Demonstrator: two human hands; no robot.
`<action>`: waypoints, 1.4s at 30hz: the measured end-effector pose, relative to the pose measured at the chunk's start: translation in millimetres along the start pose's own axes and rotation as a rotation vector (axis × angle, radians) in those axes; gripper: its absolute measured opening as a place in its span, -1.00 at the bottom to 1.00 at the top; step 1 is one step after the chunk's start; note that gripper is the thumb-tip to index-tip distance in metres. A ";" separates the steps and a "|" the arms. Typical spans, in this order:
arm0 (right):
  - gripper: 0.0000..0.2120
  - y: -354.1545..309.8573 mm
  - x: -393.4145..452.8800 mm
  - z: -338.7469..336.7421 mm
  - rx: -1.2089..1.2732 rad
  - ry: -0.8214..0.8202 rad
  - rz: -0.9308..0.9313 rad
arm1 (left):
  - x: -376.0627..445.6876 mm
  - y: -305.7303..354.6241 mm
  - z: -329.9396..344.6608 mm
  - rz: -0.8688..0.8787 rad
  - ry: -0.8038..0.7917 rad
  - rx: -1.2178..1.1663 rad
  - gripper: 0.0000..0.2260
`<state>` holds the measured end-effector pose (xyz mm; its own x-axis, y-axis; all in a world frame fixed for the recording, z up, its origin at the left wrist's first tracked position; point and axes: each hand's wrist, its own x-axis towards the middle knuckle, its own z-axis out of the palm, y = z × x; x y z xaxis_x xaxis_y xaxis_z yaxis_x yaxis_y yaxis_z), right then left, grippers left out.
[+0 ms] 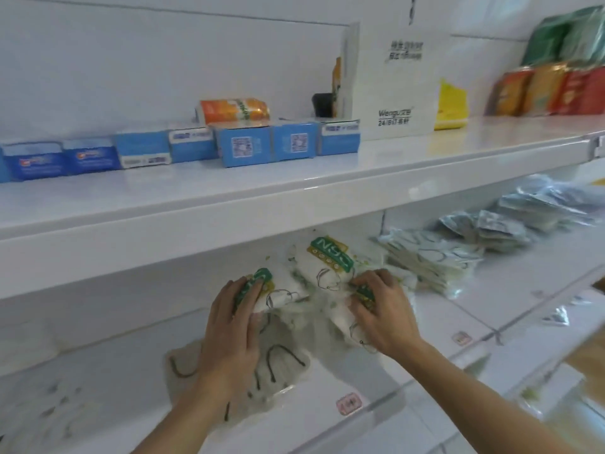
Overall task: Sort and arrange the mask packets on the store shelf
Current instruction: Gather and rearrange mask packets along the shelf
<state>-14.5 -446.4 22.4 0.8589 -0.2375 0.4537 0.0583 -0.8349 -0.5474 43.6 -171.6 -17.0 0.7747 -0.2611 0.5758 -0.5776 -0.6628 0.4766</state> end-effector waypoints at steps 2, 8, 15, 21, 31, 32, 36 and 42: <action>-0.75 33.6 15.0 -20.1 -0.010 0.018 0.029 | 19.7 29.7 33.3 0.020 0.004 -0.020 -0.57; -0.79 77.6 88.9 -21.7 -0.032 -0.109 0.040 | 46.8 74.1 105.8 -0.070 -0.174 0.115 -0.48; -0.65 100.5 121.8 11.2 -0.105 -0.412 -0.014 | 33.2 82.6 133.4 -0.096 -0.387 0.412 -0.37; -0.56 113.5 107.4 3.2 -0.087 -0.406 -0.037 | 28.3 80.6 134.6 -0.084 -0.400 0.427 -0.35; -0.54 84.5 87.7 -23.9 -0.256 -0.151 -0.331 | 44.3 62.8 74.1 -0.168 -0.317 0.392 -0.18; -0.56 74.8 82.6 -19.7 -0.238 -0.146 -0.372 | 40.2 56.0 65.4 -0.190 -0.306 0.406 -0.15; -0.63 23.3 63.6 15.8 -0.169 -0.207 -0.473 | 17.6 30.1 24.7 -0.282 -0.260 0.439 -0.02; -0.57 -94.1 37.3 96.0 -0.032 -0.337 -0.624 | -42.7 -26.6 -66.5 -0.405 -0.144 0.469 -0.09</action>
<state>60.9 -329.0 23.4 0.7812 0.4519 0.4307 0.5800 -0.7806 -0.2328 8.8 -96.1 -10.1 0.9540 0.0049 0.2998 -0.0822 -0.9573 0.2771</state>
